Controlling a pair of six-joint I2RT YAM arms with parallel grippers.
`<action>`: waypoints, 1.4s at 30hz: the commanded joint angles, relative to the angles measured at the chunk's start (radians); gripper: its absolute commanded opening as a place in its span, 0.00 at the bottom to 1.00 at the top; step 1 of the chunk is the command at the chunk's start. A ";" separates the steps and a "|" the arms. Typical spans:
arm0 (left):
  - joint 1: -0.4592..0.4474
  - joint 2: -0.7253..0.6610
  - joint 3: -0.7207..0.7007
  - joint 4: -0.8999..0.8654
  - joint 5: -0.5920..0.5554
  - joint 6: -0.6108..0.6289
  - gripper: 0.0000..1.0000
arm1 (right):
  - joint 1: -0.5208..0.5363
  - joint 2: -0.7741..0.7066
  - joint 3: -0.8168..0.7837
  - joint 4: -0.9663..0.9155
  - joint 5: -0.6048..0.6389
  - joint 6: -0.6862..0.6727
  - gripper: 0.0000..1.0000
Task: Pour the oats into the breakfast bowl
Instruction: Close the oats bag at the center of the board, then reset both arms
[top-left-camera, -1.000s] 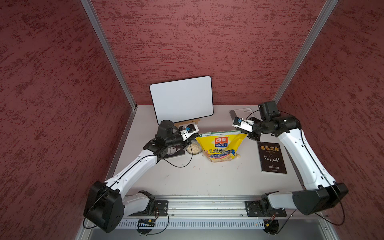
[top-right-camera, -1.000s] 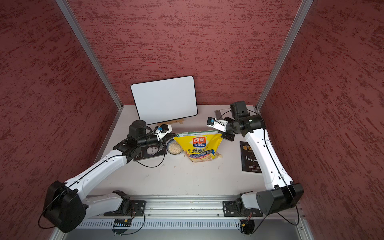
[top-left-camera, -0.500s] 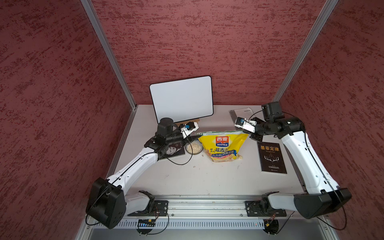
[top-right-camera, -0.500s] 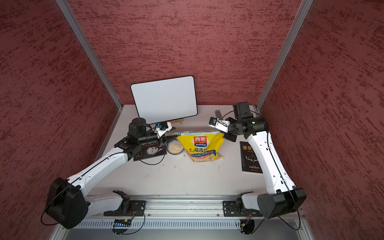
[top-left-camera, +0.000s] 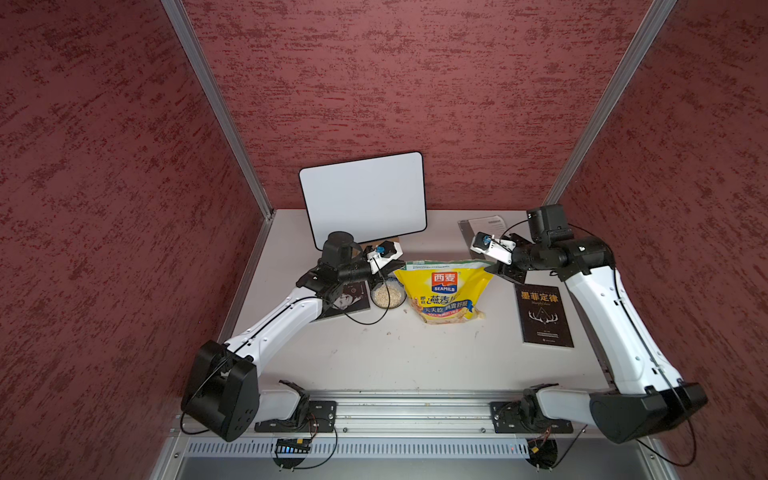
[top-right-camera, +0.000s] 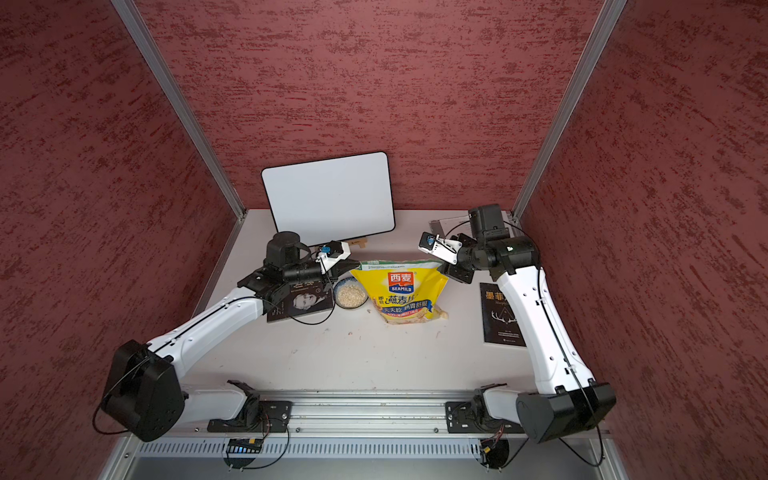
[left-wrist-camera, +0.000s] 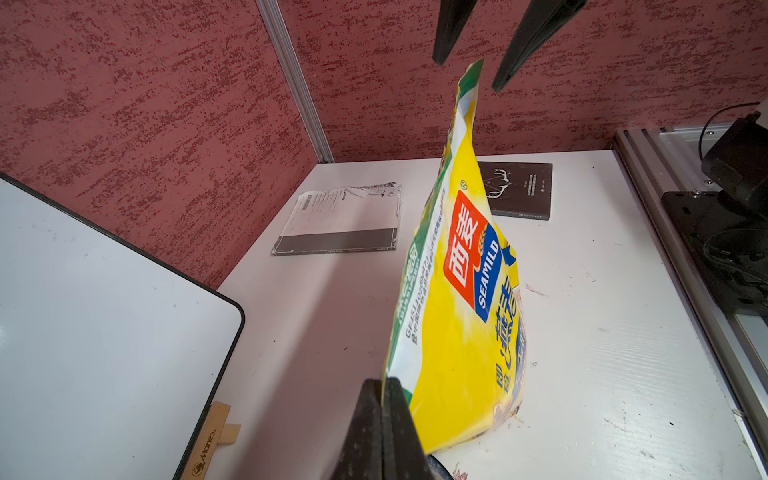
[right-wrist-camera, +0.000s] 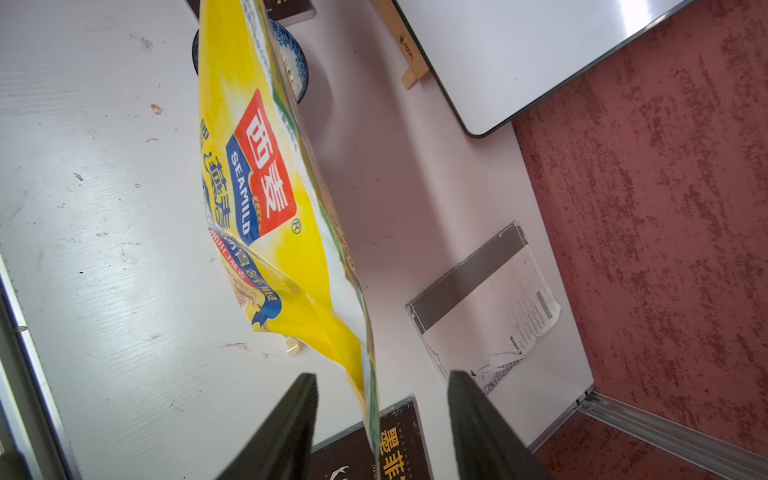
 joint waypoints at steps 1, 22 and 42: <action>0.003 -0.034 0.019 0.012 -0.008 -0.014 0.26 | -0.007 -0.069 -0.011 0.060 -0.086 0.064 0.66; 0.127 -0.530 -0.446 0.208 -1.052 -0.593 1.00 | -0.113 -0.587 -0.582 0.581 0.535 0.944 0.99; 0.349 -0.495 -0.716 0.414 -1.077 -0.672 1.00 | -0.103 -0.263 -1.263 1.692 0.438 1.114 0.99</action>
